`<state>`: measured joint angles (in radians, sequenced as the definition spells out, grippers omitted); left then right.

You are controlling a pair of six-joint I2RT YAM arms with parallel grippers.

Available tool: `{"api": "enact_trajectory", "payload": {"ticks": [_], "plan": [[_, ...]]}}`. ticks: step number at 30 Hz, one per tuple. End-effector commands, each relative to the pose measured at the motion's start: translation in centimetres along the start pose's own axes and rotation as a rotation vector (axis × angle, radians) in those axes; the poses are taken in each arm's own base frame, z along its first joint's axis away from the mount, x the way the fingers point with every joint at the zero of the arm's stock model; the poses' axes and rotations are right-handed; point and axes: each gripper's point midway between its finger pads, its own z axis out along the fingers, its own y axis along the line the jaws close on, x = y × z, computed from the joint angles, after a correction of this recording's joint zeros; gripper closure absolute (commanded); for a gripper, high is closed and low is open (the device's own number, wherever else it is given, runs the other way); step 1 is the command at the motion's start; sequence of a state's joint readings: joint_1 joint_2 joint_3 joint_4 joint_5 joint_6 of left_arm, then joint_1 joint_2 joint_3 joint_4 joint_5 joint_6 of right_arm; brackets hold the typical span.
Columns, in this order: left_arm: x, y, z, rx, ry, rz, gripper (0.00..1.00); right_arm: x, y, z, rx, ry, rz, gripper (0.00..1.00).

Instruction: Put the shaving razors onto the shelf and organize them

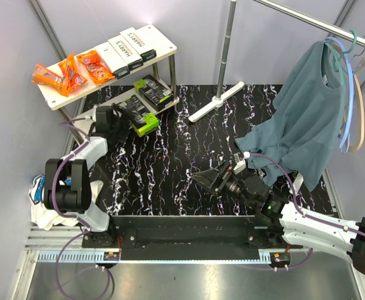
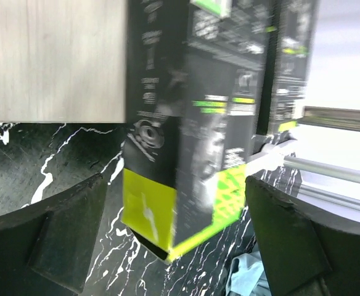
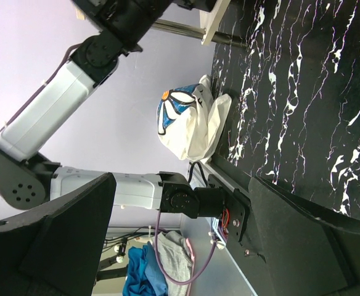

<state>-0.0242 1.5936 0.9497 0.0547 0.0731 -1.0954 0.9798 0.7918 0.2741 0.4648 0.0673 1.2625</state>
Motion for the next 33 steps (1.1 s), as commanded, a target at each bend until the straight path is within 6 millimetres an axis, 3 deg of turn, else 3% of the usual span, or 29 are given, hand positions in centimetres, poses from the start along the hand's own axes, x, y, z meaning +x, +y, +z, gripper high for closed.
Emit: {"api": "enact_trajectory", "payload": {"ticks": [1,5,9,14,17,22,27,33], "plan": [[-3.0,-2.7,-3.2,0.072,-0.12,0.067,0.04,0.1,0.4,-0.1,-0.016,-0.001,-0.007,0.0],[-1.9,-1.5,-5.0,0.09,-0.103,0.103,0.02,0.2,0.4,-0.1,-0.02,0.006,-0.007,0.0],[-0.9,-1.5,-8.1,0.138,-0.105,0.176,0.02,0.2,0.4,-0.1,-0.019,0.008,-0.008,0.0],[1.1,-0.7,-11.3,0.173,-0.121,0.334,0.08,0.1,0.4,-0.2,-0.018,0.0,-0.008,0.0],[3.0,-0.1,-12.2,0.156,-0.102,0.462,0.12,-0.1,0.2,-0.4,-0.012,-0.006,-0.013,0.0],[4.9,0.4,-12.6,0.131,-0.085,0.63,0.29,-0.3,0.0,-0.8,-0.005,-0.022,-0.009,0.01],[8.1,-0.4,-11.8,0.146,-0.01,0.732,0.61,-0.7,-0.4,-1.3,0.004,-0.045,0.0,0.0],[11.3,-1.2,-9.6,0.111,0.085,0.811,0.75,-1.1,-0.7,-2.0,0.009,-0.069,0.005,0.0]]}}
